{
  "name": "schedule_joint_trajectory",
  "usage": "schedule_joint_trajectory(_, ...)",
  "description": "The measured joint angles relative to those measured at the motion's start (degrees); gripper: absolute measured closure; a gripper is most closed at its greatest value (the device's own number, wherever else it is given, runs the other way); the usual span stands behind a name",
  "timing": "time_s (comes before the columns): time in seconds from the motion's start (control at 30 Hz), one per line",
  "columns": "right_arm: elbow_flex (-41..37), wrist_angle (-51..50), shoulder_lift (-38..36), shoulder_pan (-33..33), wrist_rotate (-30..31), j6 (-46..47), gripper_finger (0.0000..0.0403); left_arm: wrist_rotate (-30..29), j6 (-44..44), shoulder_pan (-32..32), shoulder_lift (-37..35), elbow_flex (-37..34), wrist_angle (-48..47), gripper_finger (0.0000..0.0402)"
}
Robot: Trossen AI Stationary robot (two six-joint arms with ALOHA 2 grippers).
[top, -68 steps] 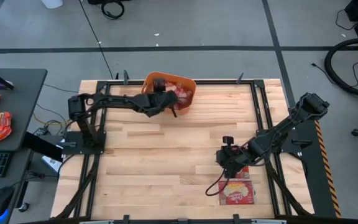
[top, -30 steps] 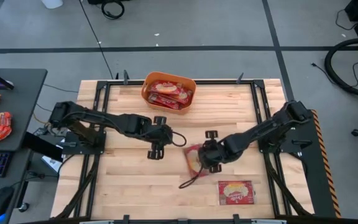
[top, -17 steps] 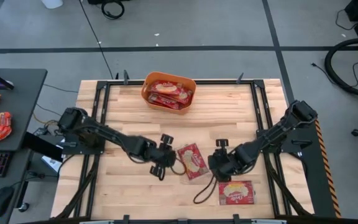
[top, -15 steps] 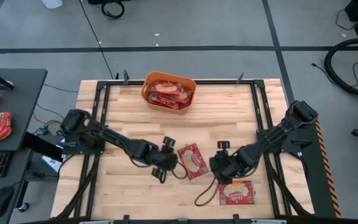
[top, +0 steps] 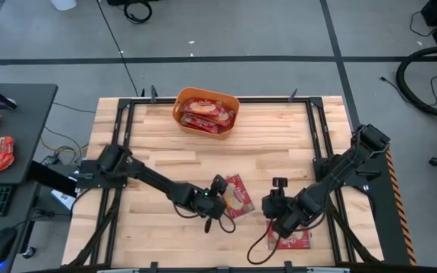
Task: Sort popcorn bags into baskets
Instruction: Put the red popcorn bag into the orange bin
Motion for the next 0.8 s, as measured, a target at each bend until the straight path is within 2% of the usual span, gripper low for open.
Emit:
schedule_joint_trajectory(0.27,0.0,0.2,0.0,1.0,1.7,1.3,0.0253,-2.6,4.8,0.8,3.9,0.2,3.1,0.0178)
schedule_joint_trajectory(0.4,0.0,0.9,0.0,1.0,1.8,1.3,0.0253,-3.0,4.7,2.2,4.5,0.2,3.7,0.0197)
schedule_joint_trajectory(0.5,0.0,0.9,0.0,1.0,2.4,1.2,0.0253,-1.9,4.7,3.0,4.8,0.2,3.7,0.0236)
schedule_joint_trajectory(0.67,0.0,0.9,0.0,1.0,2.6,1.2,0.0253,4.0,4.8,4.0,5.2,0.3,3.5,0.0328)
schedule_joint_trajectory(0.8,0.0,0.9,0.0,1.0,2.7,1.2,0.0253,4.4,8.4,4.0,5.3,0.2,4.1,0.0381)
